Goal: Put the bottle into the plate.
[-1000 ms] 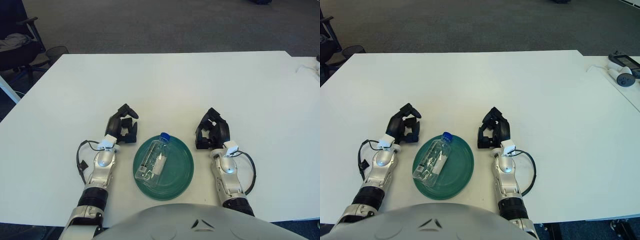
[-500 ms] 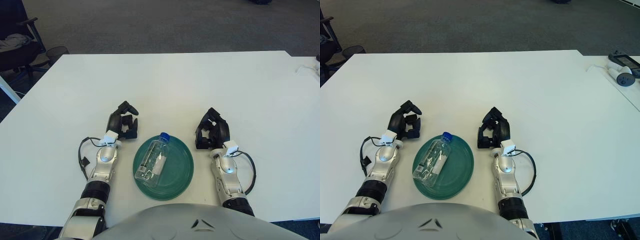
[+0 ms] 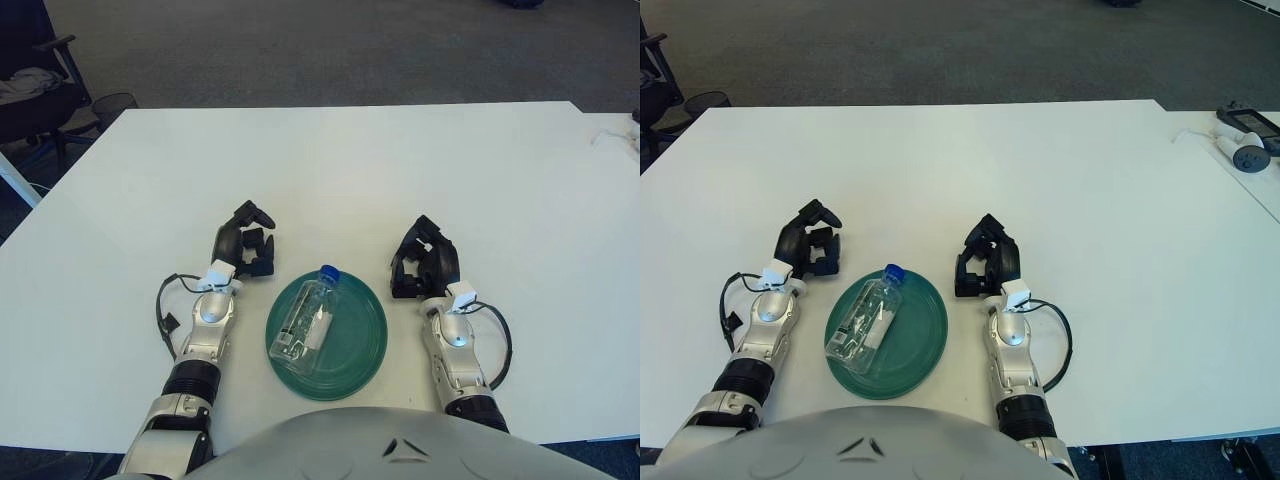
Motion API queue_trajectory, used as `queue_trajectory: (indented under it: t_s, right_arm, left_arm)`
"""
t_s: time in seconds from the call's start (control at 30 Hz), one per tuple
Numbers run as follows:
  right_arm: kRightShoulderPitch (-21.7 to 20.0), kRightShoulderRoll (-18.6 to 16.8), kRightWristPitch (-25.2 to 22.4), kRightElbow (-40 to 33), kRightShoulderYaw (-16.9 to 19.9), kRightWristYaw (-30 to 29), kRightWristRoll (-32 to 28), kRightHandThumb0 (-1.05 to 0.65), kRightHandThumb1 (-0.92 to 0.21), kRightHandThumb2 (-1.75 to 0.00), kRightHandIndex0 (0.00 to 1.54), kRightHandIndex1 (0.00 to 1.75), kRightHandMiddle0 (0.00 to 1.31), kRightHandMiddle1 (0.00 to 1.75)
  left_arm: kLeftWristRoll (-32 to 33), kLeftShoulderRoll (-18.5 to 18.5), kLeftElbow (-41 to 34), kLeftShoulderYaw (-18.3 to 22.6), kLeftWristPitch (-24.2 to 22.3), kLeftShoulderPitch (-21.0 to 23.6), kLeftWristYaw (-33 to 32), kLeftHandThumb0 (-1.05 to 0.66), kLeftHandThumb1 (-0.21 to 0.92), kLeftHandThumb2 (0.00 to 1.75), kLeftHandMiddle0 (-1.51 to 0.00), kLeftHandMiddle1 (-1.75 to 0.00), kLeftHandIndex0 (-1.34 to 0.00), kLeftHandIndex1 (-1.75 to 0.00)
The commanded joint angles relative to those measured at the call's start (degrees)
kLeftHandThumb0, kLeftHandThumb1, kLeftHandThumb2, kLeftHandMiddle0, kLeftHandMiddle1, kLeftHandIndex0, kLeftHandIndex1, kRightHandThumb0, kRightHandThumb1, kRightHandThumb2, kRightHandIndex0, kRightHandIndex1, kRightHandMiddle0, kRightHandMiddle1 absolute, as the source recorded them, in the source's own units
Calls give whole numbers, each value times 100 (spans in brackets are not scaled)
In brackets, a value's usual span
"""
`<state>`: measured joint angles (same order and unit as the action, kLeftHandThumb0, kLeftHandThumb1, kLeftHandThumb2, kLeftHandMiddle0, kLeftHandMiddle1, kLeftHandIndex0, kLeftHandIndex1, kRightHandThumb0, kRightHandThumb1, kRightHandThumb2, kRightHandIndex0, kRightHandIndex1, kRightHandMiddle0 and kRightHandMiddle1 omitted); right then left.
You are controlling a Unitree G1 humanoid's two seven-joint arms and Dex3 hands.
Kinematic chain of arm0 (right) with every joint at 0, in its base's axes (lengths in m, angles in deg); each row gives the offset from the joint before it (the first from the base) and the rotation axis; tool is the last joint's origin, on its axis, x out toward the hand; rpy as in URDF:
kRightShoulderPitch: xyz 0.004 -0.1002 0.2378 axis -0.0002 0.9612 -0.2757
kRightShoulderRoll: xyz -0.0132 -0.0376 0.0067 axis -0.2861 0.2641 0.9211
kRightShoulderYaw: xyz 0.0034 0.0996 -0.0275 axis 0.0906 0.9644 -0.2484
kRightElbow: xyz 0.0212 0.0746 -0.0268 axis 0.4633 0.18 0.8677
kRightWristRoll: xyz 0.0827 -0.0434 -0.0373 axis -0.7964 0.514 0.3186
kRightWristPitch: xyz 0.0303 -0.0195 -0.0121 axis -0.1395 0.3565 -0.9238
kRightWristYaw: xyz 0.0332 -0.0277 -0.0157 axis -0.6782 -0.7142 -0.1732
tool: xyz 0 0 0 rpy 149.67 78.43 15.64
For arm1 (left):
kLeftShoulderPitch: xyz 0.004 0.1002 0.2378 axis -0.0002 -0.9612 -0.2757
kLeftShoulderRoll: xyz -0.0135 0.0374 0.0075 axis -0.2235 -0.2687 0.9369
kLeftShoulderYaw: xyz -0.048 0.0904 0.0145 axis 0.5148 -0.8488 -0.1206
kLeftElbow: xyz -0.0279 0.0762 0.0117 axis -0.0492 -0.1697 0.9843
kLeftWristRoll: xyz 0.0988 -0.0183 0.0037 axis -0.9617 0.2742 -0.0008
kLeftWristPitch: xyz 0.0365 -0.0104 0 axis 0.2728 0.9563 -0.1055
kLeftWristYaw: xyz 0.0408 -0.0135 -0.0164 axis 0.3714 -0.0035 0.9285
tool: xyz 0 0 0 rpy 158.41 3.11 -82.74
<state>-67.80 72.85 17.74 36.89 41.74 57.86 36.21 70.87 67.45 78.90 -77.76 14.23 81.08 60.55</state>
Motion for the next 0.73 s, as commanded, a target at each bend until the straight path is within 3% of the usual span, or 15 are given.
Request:
queue_trajectory:
  t_s: [0.0, 0.7]
  right_arm:
    - [814, -144, -346, 581, 38, 3, -92, 0, 10, -172, 98, 157, 70, 175]
    - [812, -141, -308, 577, 52, 2, -100, 0, 9, -172, 97, 157, 70, 175]
  left_arm:
    - [-88, 439, 620, -114, -110, -612, -136, -55, 12, 155, -126, -175, -77, -175]
    - [-273, 462, 385, -173, -453, -652, -400, -59, 6, 163, -131, -175, -83, -175]
